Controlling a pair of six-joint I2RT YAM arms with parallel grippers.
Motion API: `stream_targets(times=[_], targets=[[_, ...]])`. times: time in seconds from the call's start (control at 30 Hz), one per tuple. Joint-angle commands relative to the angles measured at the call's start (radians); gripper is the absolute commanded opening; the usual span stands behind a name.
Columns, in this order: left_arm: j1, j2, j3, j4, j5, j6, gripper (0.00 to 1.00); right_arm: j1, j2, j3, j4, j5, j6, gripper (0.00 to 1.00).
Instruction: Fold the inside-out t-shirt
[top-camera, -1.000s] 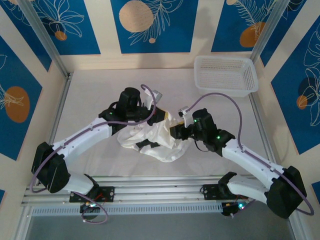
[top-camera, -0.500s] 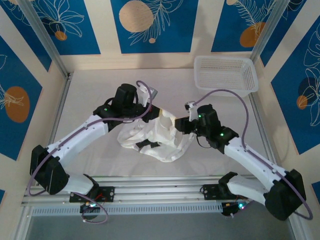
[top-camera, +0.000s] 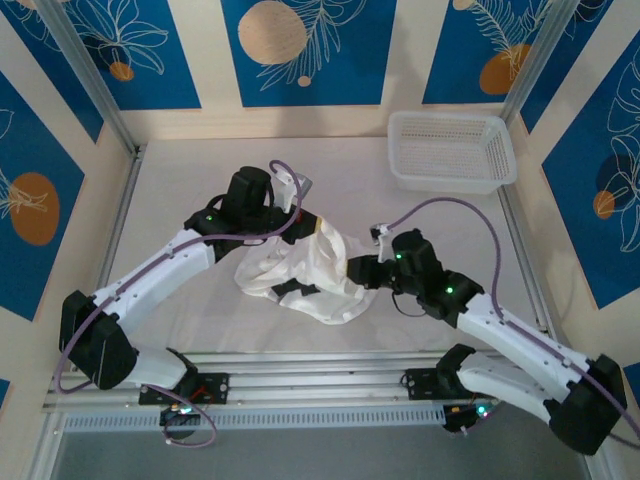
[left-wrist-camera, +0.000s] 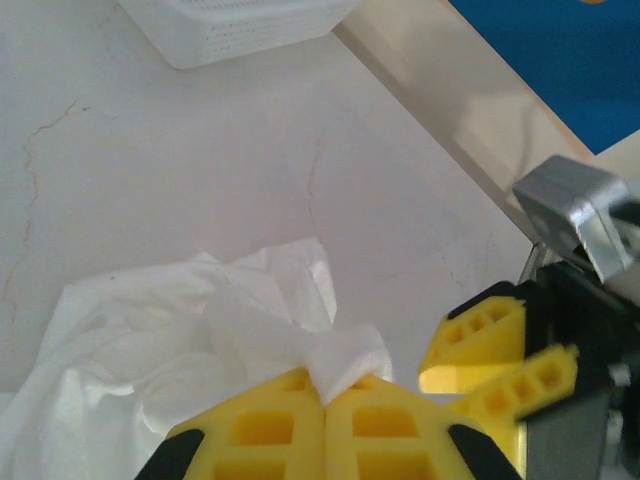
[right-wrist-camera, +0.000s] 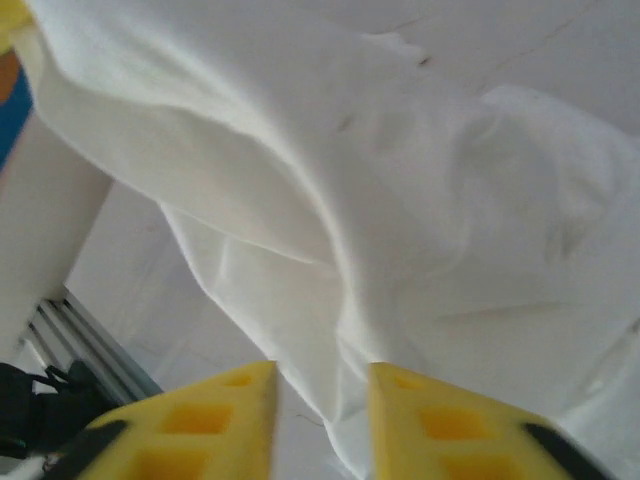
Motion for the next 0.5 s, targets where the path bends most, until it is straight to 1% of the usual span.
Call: stream_targets(times=[0.0,0.07,0.1,0.17,0.23,0.27,0.33,0.37,0.43,0.47], targets=[[0.01,0.004,-0.004,0.018,0.031,-0.014,0.0,0.075,0.111,0.089,-0.088,0.204,0.101,0.44],[0.01,-0.002,-0.006,0.014,0.029,-0.013,0.0,0.092,0.18,0.134,-0.17,0.323,0.14,0.48],[0.01,-0.005,-0.004,0.009,0.029,-0.011,0.0,0.091,0.209,0.152,-0.191,0.356,0.157,0.5],[0.01,-0.01,0.002,-0.004,0.026,0.001,0.0,0.091,0.261,0.162,-0.164,0.343,0.12,0.49],[0.012,-0.012,0.007,-0.018,0.011,0.01,0.0,0.089,0.309,0.182,-0.164,0.315,0.106,0.44],[0.012,-0.014,0.01,-0.028,0.004,0.014,0.0,0.089,0.323,0.192,-0.169,0.302,0.1,0.38],[0.015,-0.015,0.012,-0.042,-0.028,0.019,0.0,0.088,0.329,0.203,-0.158,0.251,0.068,0.08],[0.018,-0.013,0.01,-0.05,-0.055,0.02,0.0,0.086,0.317,0.196,-0.134,0.219,0.054,0.0],[0.036,0.0,0.003,-0.076,-0.125,0.016,0.0,0.077,0.261,0.146,-0.027,0.106,0.019,0.0],[0.051,0.014,-0.003,-0.076,-0.132,0.021,0.0,0.072,0.229,0.112,0.04,0.034,0.004,0.0]])
